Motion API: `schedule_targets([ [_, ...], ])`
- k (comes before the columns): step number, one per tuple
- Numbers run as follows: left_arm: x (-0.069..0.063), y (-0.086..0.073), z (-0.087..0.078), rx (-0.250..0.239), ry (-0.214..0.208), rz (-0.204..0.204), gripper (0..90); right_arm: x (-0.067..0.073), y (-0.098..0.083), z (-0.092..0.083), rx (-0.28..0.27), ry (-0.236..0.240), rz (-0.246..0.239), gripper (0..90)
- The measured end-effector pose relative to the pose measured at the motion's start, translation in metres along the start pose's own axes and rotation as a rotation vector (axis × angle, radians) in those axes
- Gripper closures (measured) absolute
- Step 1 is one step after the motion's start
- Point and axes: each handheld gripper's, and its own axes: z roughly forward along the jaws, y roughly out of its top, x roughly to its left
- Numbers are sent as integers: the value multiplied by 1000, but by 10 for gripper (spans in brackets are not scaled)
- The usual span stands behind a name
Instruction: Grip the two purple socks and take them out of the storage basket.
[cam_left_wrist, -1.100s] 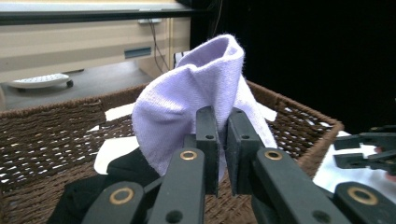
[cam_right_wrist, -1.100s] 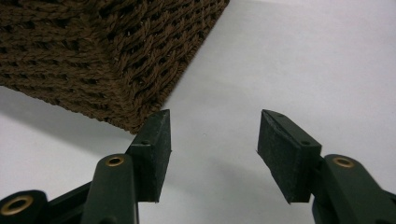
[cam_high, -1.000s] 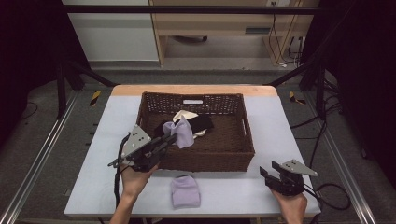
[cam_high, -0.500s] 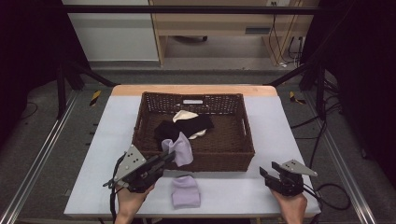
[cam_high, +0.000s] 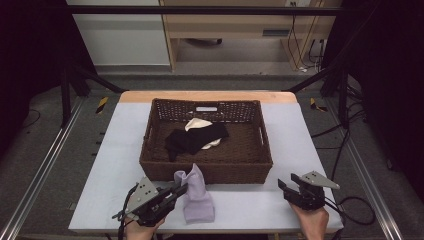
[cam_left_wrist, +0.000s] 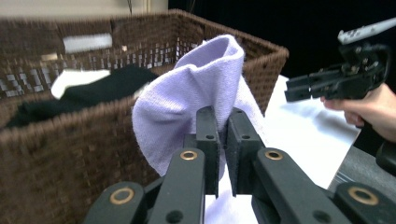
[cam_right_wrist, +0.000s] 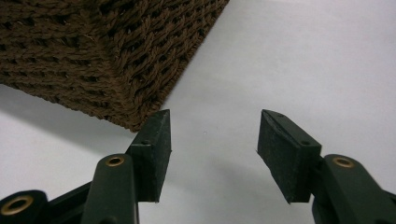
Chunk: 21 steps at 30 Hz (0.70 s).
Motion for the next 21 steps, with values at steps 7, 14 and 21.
schedule_targets([
  [7,3,-23,11,90,7,-35,836,0,0,0,3,0,1,445],
  [14,8,-37,26,167,12,-58,827,0,0,0,6,1,1,441],
  [21,10,-37,25,170,62,-56,585,1,-1,1,9,0,-4,431],
])
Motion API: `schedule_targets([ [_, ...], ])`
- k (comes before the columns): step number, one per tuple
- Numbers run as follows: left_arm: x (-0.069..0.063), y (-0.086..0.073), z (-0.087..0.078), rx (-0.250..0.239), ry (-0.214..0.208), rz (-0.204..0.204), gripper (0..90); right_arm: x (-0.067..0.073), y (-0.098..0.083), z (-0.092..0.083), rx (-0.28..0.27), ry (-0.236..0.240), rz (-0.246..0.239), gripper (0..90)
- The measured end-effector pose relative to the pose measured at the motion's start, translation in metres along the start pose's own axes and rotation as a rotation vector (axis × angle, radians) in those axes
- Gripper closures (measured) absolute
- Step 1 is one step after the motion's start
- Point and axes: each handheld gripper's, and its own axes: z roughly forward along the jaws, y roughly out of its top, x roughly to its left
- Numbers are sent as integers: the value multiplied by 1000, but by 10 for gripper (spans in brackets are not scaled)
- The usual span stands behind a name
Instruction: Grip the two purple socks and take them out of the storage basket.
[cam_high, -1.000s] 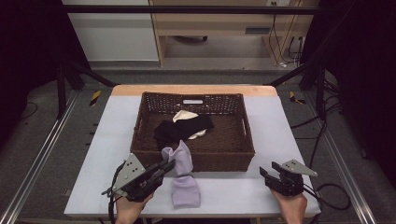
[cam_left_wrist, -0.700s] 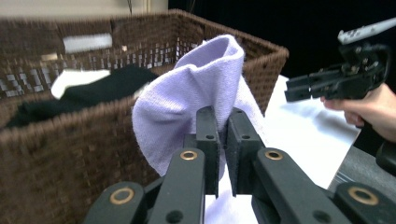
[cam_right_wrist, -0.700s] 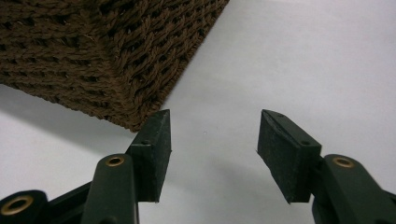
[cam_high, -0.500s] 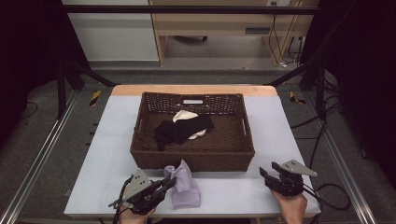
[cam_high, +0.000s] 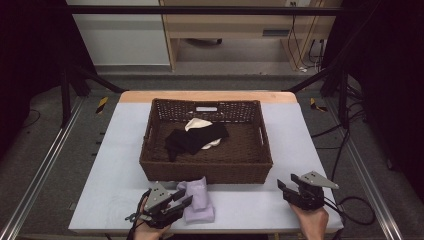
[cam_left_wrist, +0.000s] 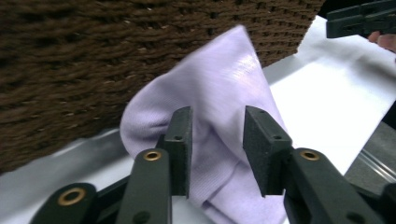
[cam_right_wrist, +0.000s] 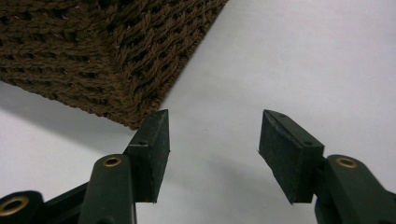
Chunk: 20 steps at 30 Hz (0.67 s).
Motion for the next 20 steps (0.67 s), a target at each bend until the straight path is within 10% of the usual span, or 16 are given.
schedule_targets([
  [6,7,0,-13,-25,61,-12,408,0,0,0,-1,-3,0,427],
  [20,49,-18,-34,-37,255,-69,305,-2,-1,-2,-9,-14,5,417],
])
